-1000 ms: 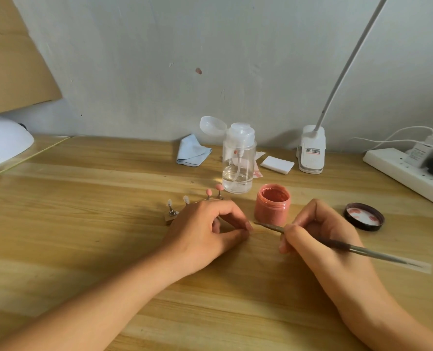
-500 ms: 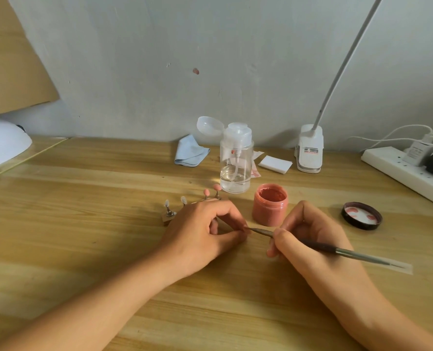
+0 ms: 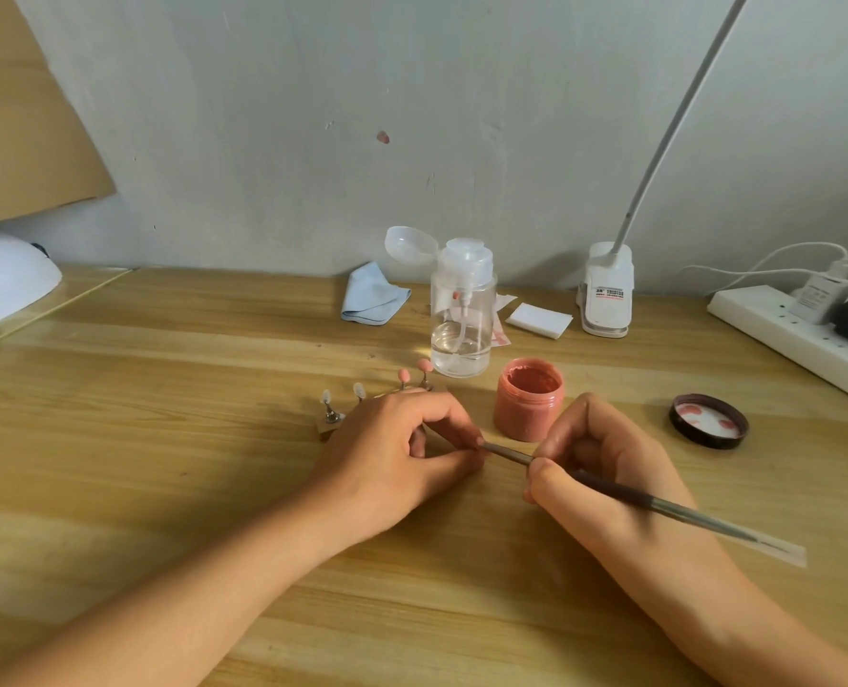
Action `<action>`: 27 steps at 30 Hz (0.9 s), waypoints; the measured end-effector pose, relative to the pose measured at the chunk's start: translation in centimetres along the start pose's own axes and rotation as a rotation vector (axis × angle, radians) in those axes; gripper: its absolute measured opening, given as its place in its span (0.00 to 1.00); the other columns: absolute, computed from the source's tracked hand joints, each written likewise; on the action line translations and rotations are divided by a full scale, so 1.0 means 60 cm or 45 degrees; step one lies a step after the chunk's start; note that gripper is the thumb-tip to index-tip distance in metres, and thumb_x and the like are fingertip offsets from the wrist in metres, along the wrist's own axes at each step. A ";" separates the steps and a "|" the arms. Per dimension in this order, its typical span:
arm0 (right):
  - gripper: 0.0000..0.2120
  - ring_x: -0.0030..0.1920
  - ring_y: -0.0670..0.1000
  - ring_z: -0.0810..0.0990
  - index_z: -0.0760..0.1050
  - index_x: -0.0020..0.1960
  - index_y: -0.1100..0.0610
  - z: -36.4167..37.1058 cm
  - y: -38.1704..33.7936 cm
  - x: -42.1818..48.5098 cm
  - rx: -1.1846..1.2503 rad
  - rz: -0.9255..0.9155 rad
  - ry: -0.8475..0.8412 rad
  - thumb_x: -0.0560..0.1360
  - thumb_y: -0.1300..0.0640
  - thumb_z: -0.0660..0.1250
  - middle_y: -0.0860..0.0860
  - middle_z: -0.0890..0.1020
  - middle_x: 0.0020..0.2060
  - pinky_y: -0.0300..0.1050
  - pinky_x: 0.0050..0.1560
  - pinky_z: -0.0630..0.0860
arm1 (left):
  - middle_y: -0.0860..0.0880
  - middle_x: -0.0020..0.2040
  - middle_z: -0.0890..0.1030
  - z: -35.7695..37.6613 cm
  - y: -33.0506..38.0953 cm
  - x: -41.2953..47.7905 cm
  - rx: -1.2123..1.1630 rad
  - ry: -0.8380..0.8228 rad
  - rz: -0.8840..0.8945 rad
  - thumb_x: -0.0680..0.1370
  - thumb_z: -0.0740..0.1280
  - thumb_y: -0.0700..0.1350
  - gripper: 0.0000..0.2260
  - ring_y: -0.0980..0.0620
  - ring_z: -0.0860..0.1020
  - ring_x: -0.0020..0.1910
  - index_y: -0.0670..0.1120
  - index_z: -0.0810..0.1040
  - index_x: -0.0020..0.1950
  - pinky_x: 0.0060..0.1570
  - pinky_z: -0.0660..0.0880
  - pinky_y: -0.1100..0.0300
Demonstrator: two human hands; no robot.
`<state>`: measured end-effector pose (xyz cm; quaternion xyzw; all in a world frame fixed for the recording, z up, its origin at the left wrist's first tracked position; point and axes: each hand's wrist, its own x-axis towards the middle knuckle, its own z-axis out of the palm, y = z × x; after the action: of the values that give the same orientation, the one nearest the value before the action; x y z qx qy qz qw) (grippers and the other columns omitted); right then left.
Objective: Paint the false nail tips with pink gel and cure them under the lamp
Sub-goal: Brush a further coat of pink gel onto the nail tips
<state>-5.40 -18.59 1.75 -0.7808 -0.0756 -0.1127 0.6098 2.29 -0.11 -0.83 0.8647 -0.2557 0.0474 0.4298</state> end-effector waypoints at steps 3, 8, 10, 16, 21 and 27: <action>0.08 0.30 0.46 0.73 0.72 0.40 0.61 0.001 0.001 0.001 -0.008 -0.016 -0.003 0.72 0.66 0.71 0.56 0.78 0.30 0.34 0.30 0.67 | 0.60 0.42 0.84 0.000 0.000 0.000 -0.020 0.000 -0.006 0.71 0.76 0.49 0.07 0.59 0.67 0.27 0.60 0.82 0.45 0.31 0.66 0.59; 0.08 0.32 0.49 0.73 0.71 0.39 0.61 -0.001 -0.007 0.000 0.089 0.013 0.088 0.67 0.59 0.69 0.63 0.77 0.33 0.39 0.32 0.67 | 0.59 0.41 0.84 -0.001 0.003 -0.001 -0.053 -0.016 0.009 0.72 0.76 0.47 0.06 0.58 0.67 0.27 0.58 0.83 0.44 0.31 0.65 0.58; 0.07 0.33 0.52 0.72 0.71 0.38 0.59 0.000 -0.009 0.000 0.102 0.033 0.077 0.66 0.58 0.67 0.66 0.76 0.34 0.45 0.34 0.66 | 0.60 0.41 0.84 -0.001 0.005 -0.002 -0.033 -0.015 0.000 0.72 0.76 0.47 0.06 0.59 0.67 0.28 0.58 0.83 0.43 0.32 0.66 0.59; 0.06 0.31 0.58 0.73 0.70 0.40 0.63 0.001 -0.001 0.000 0.053 0.007 0.066 0.71 0.67 0.67 0.65 0.79 0.32 0.45 0.34 0.68 | 0.63 0.41 0.83 -0.002 0.007 -0.002 -0.032 -0.016 0.000 0.72 0.76 0.46 0.07 0.59 0.67 0.28 0.58 0.82 0.40 0.30 0.64 0.63; 0.06 0.30 0.52 0.76 0.71 0.38 0.63 0.002 -0.003 0.002 0.053 0.015 0.081 0.71 0.66 0.67 0.59 0.82 0.30 0.40 0.32 0.69 | 0.58 0.41 0.83 -0.001 0.007 -0.002 -0.023 -0.027 0.004 0.72 0.75 0.48 0.05 0.59 0.68 0.28 0.57 0.82 0.43 0.31 0.66 0.59; 0.07 0.28 0.45 0.76 0.70 0.37 0.63 0.001 -0.004 0.003 0.112 0.067 0.098 0.72 0.68 0.66 0.57 0.82 0.29 0.35 0.32 0.71 | 0.62 0.42 0.83 -0.002 0.008 -0.003 -0.061 -0.027 0.021 0.72 0.76 0.47 0.06 0.59 0.67 0.28 0.57 0.81 0.41 0.31 0.66 0.60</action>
<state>-5.26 -18.50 2.02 -0.7501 -0.0363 -0.1232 0.6487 1.93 -0.17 -0.47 0.8524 -0.2685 0.0358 0.4473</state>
